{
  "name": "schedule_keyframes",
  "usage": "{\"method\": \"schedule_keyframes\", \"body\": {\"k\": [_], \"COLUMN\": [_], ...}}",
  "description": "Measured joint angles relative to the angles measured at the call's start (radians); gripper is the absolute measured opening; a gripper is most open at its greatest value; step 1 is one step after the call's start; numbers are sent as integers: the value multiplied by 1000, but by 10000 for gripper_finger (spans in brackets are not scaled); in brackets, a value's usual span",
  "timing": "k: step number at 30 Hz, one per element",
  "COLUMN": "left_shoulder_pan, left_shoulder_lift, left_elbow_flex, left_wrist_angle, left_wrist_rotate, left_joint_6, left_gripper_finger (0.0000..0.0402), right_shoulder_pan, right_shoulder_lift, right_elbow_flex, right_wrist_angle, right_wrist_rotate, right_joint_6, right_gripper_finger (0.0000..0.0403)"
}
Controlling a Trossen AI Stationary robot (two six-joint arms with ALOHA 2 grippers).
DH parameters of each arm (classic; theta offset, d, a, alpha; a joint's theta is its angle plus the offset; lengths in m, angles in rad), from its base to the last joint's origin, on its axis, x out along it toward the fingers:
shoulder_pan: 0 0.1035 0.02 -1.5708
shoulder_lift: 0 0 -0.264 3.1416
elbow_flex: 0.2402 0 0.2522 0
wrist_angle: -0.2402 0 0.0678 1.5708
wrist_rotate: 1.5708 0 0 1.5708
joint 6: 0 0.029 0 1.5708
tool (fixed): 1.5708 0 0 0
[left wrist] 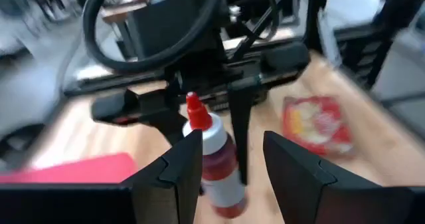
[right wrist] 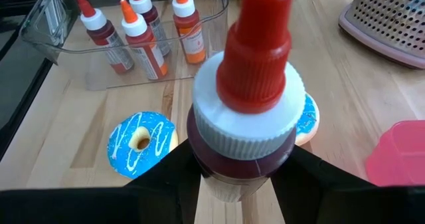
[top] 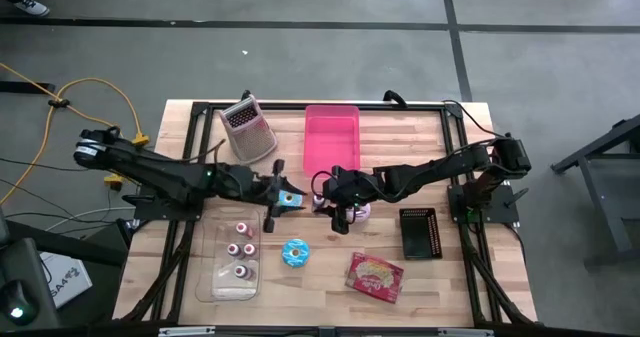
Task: Pick & Place Food Item
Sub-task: Put the red large food coloring bottle into the transparent bin
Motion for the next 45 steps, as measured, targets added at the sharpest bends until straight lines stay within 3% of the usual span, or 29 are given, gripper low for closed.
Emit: {"method": "schedule_keyframes", "body": {"k": [4, 14, 20, 28, 40, 45], "left_shoulder_pan": [-38, -33, 5, 6, 37, 57], "left_shoulder_lift": [15, 15, 15, 26, 106, 106], "left_elbow_flex": [0, -1, -2, -3, -4, -4], "left_wrist_angle": [29, 49, 36, 31, 111, 129], "left_wrist_rotate": [-9, -73, -77, -24, -20, 41], "left_joint_6": [66, -90, -151, -172, -183, -215], "left_gripper_finger": [152, 154, 193, 240, 242, 242], "right_shoulder_pan": [0, 0, 0, 0, 11, 12], "right_shoulder_lift": [0, 0, 0, 0, 0, 0], "right_elbow_flex": [0, 0, 0, 0, 0, 0], "right_wrist_angle": [-4, -9, -9, -10, 0, 4], "right_wrist_rotate": [0, 0, 0, 0, -1, -1], "right_joint_6": [0, 0, 0, 0, 0, 0], "right_gripper_finger": [148, 148, 148, 148, 148, 148]}}
